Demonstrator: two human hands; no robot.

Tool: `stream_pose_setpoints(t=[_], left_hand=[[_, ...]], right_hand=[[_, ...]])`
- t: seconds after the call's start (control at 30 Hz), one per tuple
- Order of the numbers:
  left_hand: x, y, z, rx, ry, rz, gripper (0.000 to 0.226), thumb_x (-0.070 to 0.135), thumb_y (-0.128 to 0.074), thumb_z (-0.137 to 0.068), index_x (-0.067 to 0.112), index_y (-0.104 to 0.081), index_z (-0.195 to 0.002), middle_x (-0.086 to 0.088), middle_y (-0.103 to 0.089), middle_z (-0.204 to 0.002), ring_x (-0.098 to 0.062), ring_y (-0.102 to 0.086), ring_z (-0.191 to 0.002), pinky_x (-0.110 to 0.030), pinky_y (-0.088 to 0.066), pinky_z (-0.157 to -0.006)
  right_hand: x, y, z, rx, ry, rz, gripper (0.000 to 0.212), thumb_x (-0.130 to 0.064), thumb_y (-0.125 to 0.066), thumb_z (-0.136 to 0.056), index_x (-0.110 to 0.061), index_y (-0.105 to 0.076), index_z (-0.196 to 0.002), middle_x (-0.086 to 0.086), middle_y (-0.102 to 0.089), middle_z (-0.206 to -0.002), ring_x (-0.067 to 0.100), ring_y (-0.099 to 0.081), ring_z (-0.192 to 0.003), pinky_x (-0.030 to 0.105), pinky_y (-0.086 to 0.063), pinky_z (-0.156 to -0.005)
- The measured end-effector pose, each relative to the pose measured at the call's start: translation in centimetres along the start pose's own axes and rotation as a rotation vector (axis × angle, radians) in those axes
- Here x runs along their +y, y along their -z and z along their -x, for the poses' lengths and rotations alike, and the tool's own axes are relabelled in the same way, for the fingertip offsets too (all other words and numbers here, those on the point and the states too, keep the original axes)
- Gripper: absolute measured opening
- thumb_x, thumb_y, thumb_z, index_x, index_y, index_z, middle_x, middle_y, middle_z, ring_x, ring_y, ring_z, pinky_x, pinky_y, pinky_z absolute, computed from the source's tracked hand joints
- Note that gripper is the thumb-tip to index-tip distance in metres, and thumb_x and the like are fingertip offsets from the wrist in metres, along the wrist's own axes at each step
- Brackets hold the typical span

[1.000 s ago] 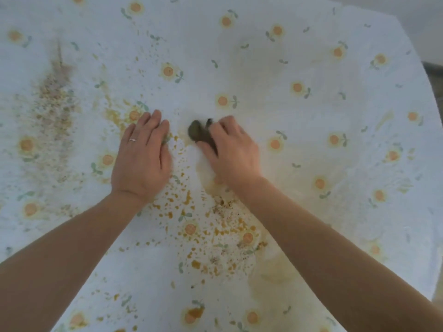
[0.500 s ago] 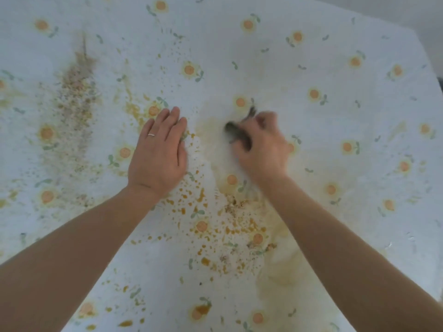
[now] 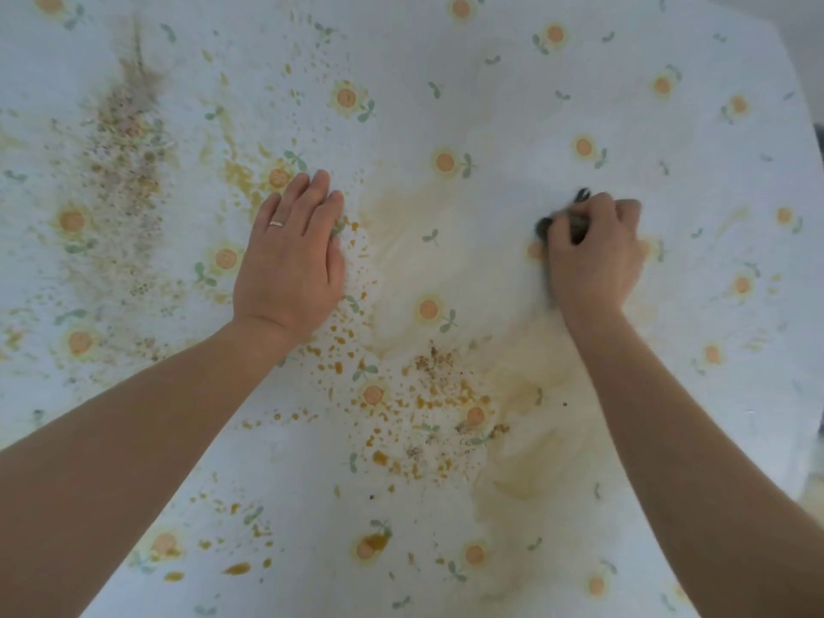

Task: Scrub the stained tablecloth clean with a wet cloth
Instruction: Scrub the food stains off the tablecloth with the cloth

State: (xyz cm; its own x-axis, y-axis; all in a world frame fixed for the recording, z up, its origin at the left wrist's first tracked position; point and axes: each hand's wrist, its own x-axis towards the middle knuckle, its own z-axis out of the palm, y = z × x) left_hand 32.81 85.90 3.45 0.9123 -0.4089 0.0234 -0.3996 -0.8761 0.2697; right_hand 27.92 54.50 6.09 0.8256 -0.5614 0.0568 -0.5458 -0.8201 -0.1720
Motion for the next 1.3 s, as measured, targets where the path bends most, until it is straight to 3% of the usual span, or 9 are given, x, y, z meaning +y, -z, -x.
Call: stream_pose_setpoints(t=[0.1, 0.27, 0.43, 0.53, 0.67, 0.8, 1.0, 1.1, 1.3], left_hand=[[0.0, 0.0, 0.0, -0.005, 0.011, 0.011, 0.051, 0.021, -0.039, -0.104, 0.003, -0.042, -0.152, -0.014, -0.033, -0.165, -0.032, -0.025, -0.156, -0.051, -0.019, -0.127], [0.1, 0.1, -0.1, -0.012, 0.012, 0.018, 0.051, 0.021, -0.041, -0.104, 0.004, -0.043, -0.152, -0.014, -0.033, -0.166, -0.031, -0.024, -0.156, -0.051, -0.018, -0.127], [0.0, 0.0, -0.2, -0.011, 0.004, -0.005, 0.051, 0.023, -0.036, -0.105, 0.004, -0.042, -0.152, -0.014, -0.032, -0.166, -0.031, -0.024, -0.156, -0.052, -0.019, -0.127], [0.1, -0.1, 0.0, -0.014, 0.011, -0.014, 0.051, 0.024, -0.036, -0.106, 0.005, -0.041, -0.153, -0.013, -0.031, -0.166, -0.030, -0.023, -0.156, -0.050, -0.017, -0.128], [0.1, 0.0, -0.1, -0.003, 0.016, 0.003, 0.050, 0.023, -0.037, -0.105, 0.006, -0.042, -0.152, -0.013, -0.031, -0.166, -0.030, -0.022, -0.156, -0.049, -0.014, -0.129], [0.3, 0.1, 0.0, 0.002, 0.015, 0.002, 0.051, 0.023, -0.037, -0.104, 0.005, -0.043, -0.151, -0.014, -0.033, -0.166, -0.031, -0.023, -0.156, -0.049, -0.015, -0.128], [0.2, 0.1, 0.1, -0.011, 0.016, -0.014, 0.051, 0.026, -0.033, -0.105, 0.006, -0.042, -0.152, -0.012, -0.031, -0.167, -0.030, -0.022, -0.156, -0.049, -0.015, -0.128], [0.2, 0.2, 0.1, -0.009, 0.018, 0.002, 0.051, 0.026, -0.033, -0.105, 0.006, -0.042, -0.152, -0.012, -0.031, -0.167, -0.029, -0.022, -0.156, -0.049, -0.014, -0.128], [0.5, 0.2, 0.1, -0.016, 0.015, -0.009, 0.051, 0.025, -0.034, -0.104, 0.006, -0.043, -0.150, -0.012, -0.031, -0.166, -0.029, -0.022, -0.156, -0.049, -0.015, -0.128]], right_hand=[[-2.4, 0.6, 11.7, -0.221, 0.229, -0.209, 0.013, -0.034, -0.066, -0.091, -0.022, -0.061, -0.090, -0.007, -0.051, -0.109, 0.005, -0.053, -0.071, 0.022, -0.046, -0.063], [-1.5, 0.5, 14.9, -0.301, 0.746, -0.311, 0.013, -0.030, -0.073, -0.090, -0.019, -0.070, -0.084, -0.002, -0.063, -0.094, 0.013, -0.058, -0.065, 0.027, -0.048, -0.042], [0.0, 0.1, 2.8, -0.059, 0.150, -0.107, 0.023, -0.045, -0.059, -0.093, -0.023, -0.062, -0.089, -0.003, -0.055, -0.110, 0.022, -0.061, -0.079, 0.030, -0.043, -0.067], [-2.0, -0.5, 2.6, 0.019, 0.005, -0.115, 0.023, -0.045, -0.054, -0.092, -0.022, -0.059, -0.089, -0.005, -0.053, -0.110, 0.020, -0.059, -0.076, 0.029, -0.039, -0.068], [-6.4, -0.7, 14.6, -0.225, 0.344, -0.315, 0.014, -0.035, -0.059, -0.095, -0.025, -0.061, -0.085, -0.009, -0.052, -0.101, 0.008, -0.053, -0.069, 0.028, -0.050, -0.059], [-4.6, -0.6, 17.5, -0.261, 0.722, -0.351, 0.014, -0.025, -0.064, -0.094, -0.020, -0.066, -0.081, -0.004, -0.062, -0.092, 0.012, -0.054, -0.064, 0.032, -0.047, -0.044], [-1.5, -0.2, 4.2, -0.062, 0.295, -0.107, 0.026, -0.043, -0.053, -0.094, -0.019, -0.058, -0.085, -0.005, -0.054, -0.102, 0.020, -0.055, -0.068, 0.030, -0.042, -0.060], [-2.6, -0.2, 6.3, -0.044, 0.208, -0.113, 0.023, -0.040, -0.052, -0.094, -0.020, -0.052, -0.084, -0.007, -0.050, -0.102, 0.017, -0.054, -0.067, 0.030, -0.044, -0.061], [-6.2, -0.2, 21.2, -0.358, 0.849, -0.360, 0.010, -0.020, -0.063, -0.091, -0.018, -0.062, -0.082, -0.002, -0.056, -0.088, 0.016, -0.049, -0.064, 0.033, -0.047, -0.045]])
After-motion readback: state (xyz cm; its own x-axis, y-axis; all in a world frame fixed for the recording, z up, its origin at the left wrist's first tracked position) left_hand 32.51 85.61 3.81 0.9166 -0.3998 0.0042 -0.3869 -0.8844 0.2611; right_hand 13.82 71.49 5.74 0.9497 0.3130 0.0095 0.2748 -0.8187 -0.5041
